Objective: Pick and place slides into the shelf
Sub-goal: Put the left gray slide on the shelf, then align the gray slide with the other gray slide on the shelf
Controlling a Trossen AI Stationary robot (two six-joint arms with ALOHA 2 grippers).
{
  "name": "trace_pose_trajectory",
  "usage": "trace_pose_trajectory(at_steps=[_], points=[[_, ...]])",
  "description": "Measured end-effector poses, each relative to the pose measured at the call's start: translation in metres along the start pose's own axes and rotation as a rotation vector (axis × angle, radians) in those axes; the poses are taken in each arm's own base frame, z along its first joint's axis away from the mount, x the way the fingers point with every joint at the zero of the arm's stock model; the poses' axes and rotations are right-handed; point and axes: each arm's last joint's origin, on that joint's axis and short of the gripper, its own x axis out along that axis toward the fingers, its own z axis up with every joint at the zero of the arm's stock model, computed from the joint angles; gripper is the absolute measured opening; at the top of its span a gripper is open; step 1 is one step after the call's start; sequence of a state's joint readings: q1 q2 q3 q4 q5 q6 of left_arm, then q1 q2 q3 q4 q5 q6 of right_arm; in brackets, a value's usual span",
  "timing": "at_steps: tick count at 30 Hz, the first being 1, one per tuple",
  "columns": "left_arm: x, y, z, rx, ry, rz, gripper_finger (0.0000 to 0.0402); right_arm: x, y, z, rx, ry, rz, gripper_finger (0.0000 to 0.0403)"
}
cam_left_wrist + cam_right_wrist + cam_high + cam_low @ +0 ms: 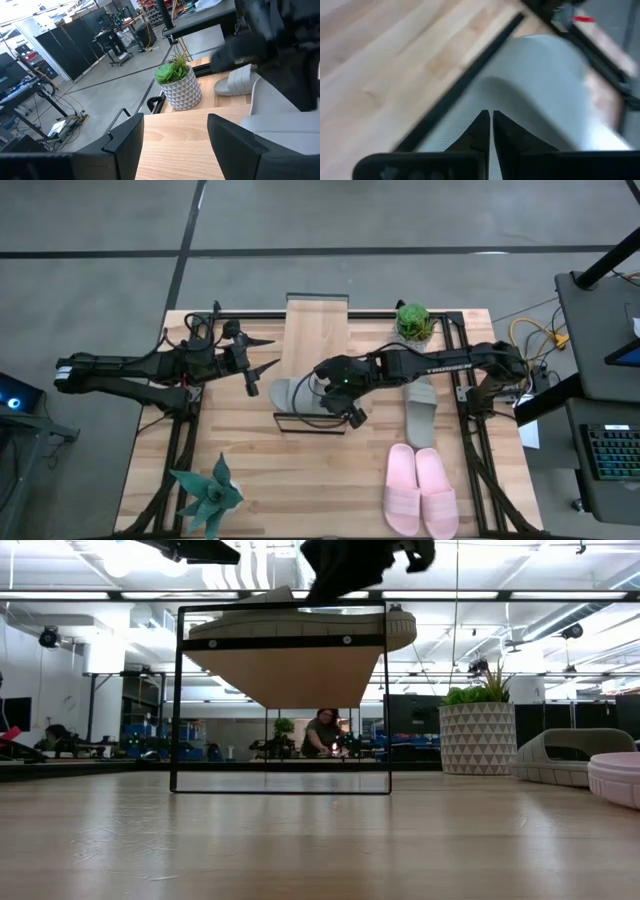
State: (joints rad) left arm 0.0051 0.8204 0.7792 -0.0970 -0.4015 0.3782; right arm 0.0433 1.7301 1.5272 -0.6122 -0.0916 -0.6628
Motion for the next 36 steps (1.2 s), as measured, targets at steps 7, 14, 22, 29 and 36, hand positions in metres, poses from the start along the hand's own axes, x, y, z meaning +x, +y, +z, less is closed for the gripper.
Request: trace_pose_trajectory(at_steps=[7,14,22,29,36], points=[[0.0,0.0,0.0,0.0,0.001,0.0,0.0204,-0.039,-0.005,0.018,0.096,0.117,-0.111,0.0012],[0.001,0.0,0.0,-0.007,-0.004,0.001,0.0204,-0.08,0.022,0.035,0.236,0.127,-0.057,0.0012],[0.001,0.0,0.0,-0.004,0.004,-0.001,0.0204,-0.13,0.076,0.036,0.252,0.14,-0.235,0.0012],[0.001,0.0,0.0,-0.005,-0.001,0.0,0.0204,-0.151,0.122,0.013,0.402,0.104,-0.339,0.0012],[0.001,0.0,0.001,-0.008,-0.006,0.002,0.0204,-0.137,0.162,-0.014,0.497,0.142,-0.349,0.0012]])
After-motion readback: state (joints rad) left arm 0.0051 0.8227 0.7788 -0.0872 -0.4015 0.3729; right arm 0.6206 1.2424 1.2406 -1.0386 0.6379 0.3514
